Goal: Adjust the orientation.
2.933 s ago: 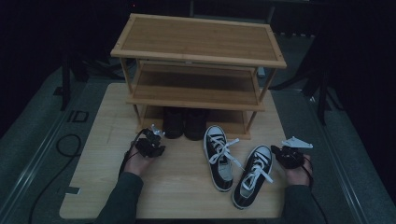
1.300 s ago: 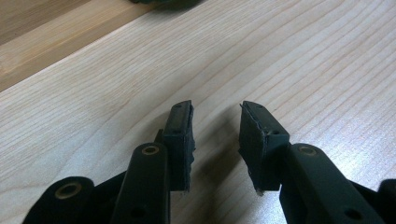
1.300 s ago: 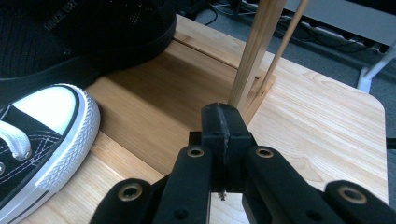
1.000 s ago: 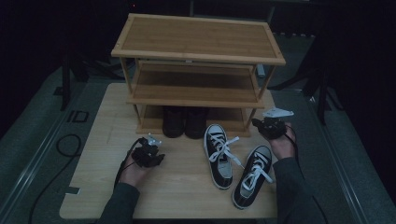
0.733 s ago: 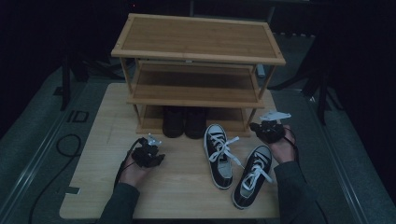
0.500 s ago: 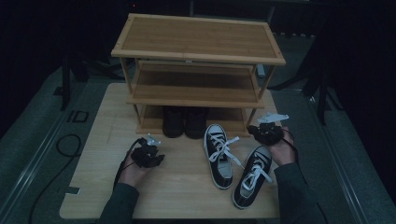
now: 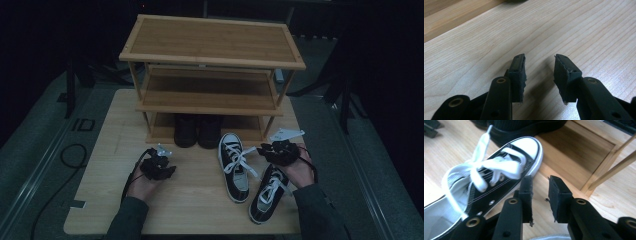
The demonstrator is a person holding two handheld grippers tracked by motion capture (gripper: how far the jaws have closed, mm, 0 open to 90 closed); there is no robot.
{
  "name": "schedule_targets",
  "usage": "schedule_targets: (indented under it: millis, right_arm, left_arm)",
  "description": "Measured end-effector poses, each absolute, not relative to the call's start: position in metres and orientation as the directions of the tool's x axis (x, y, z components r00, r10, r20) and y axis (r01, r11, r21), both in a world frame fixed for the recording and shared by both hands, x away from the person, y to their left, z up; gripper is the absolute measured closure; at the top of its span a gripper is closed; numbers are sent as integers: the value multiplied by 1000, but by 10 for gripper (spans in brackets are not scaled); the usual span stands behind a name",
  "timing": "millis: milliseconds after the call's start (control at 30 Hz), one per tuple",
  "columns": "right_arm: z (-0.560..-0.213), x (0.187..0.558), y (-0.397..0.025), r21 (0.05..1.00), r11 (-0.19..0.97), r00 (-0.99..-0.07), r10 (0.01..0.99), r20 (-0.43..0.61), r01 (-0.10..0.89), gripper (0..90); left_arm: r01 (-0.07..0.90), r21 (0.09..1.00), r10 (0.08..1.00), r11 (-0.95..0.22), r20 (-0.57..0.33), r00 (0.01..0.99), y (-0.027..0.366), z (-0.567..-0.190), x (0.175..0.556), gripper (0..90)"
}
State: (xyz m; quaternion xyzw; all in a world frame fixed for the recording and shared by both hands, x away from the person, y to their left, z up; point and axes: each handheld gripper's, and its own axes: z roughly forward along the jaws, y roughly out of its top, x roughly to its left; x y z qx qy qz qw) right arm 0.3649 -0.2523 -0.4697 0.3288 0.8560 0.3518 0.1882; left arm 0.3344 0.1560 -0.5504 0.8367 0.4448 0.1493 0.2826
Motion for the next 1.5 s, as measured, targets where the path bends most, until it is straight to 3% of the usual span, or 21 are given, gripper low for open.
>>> schedule_targets:
  millis: [733, 1333, 1433, 1500]
  right_arm:
    - [-476, 340, -220, 673, 583, -758, 651, -50, 456, 599]
    - [-481, 336, -201, 627, 623, -770, 635, -58, 467, 594]
    - [-485, 340, -194, 588, 651, -762, 642, -88, 480, 627]
    - [-486, 340, -190, 579, 660, -766, 636, -91, 479, 713]
  left_arm:
    - [658, 608, 828, -443, -4, 561, 157, -551, 332, 600]
    - [658, 612, 830, -439, -4, 557, 158, -551, 332, 599]
    - [658, 611, 830, -440, -4, 558, 158, -551, 332, 599]
    - [657, 611, 829, -441, -3, 559, 158, -551, 332, 599]
